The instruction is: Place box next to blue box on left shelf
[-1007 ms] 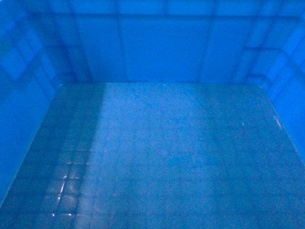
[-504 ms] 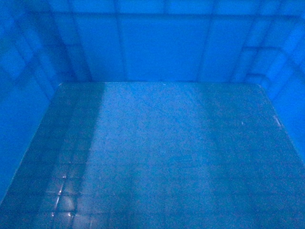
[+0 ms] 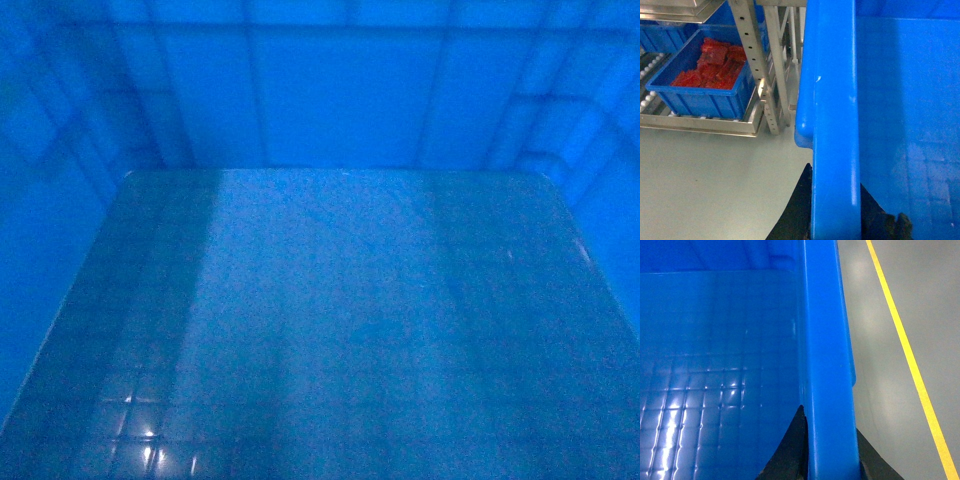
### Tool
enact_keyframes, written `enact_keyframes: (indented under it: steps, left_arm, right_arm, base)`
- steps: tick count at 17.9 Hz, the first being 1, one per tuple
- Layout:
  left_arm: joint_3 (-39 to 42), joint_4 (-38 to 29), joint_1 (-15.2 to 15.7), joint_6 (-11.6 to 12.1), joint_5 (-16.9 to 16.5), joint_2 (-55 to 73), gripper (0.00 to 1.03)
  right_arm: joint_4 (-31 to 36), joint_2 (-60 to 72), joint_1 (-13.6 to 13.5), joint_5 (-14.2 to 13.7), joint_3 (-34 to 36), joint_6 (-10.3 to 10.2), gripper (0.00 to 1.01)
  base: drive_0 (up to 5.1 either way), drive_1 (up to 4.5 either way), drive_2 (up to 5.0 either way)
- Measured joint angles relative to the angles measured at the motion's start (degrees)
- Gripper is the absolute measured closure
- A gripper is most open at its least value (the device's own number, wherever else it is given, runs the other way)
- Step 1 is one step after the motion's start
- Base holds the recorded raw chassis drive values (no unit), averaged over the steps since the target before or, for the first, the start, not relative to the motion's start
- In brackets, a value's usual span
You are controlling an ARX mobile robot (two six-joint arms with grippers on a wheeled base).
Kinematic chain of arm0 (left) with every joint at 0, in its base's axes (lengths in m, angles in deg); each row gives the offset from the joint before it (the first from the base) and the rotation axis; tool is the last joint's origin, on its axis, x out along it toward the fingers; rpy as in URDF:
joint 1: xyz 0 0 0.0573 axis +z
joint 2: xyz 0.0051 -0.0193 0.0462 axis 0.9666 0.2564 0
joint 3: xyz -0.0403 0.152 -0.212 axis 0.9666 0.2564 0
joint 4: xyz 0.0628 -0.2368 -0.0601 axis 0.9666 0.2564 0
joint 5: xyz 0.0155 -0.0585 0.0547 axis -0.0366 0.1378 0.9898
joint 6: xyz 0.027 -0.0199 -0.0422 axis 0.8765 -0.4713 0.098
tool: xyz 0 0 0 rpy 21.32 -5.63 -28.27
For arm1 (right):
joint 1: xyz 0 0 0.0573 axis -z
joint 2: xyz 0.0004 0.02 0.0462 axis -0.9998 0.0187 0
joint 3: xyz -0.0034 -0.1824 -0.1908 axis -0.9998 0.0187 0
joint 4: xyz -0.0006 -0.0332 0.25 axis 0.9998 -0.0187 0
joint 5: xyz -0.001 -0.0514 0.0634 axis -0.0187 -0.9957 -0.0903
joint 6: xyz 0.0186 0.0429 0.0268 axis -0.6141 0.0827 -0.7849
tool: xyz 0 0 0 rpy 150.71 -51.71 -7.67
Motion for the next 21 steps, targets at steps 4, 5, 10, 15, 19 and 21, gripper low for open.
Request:
enact_keyframes:
  steps: [4, 5, 10, 15, 19, 21]
  left_arm:
    - [0.00, 0.28, 0.00, -0.02, 0.00, -0.04, 0.94]
    - [0.00, 0.26, 0.00, -0.02, 0.00, -0.13, 0.94]
    - [0.00, 0.39, 0.00, -0.02, 0.04, -0.24, 0.94]
    - [0.00, 0.26, 0.00, -0.02, 0.02, -0.24, 0.94]
    - [0.00, 0.39, 0.00, -0.02, 0.02, -0.26, 0.94]
    - [0.00, 0.42, 0.00, -0.02, 0.02, -0.26, 0.94]
  right_arm:
    - [-0.22, -0.15, 0.00, -0.13, 0.00, 0.04, 0.91]
    - [-0.24, -0.17, 0.00, -0.13, 0.00, 0.02, 0.91]
    - [-0.24, -0.17, 0.00, -0.07, 0.00, 0.00, 0.91]
    - [-0.31, -0.20, 0.00, -0.09, 0.00, -0.02, 0.91]
    - [-0.26, -0.17, 0.00, -0.04, 0.00, -0.02, 0.91]
    - [-0.35, -0.17, 0.00, -0.07, 0.00, -0.02, 0.91]
  base:
    - [-3.6, 2.15, 1.5]
    - [-4.8, 1.49, 3.5]
    - [-4.8, 1.49, 3.5]
    - [-5.0, 2.36, 2.4]
    - [-5.0, 2.36, 2.4]
    - [-5.0, 2.36, 2.4]
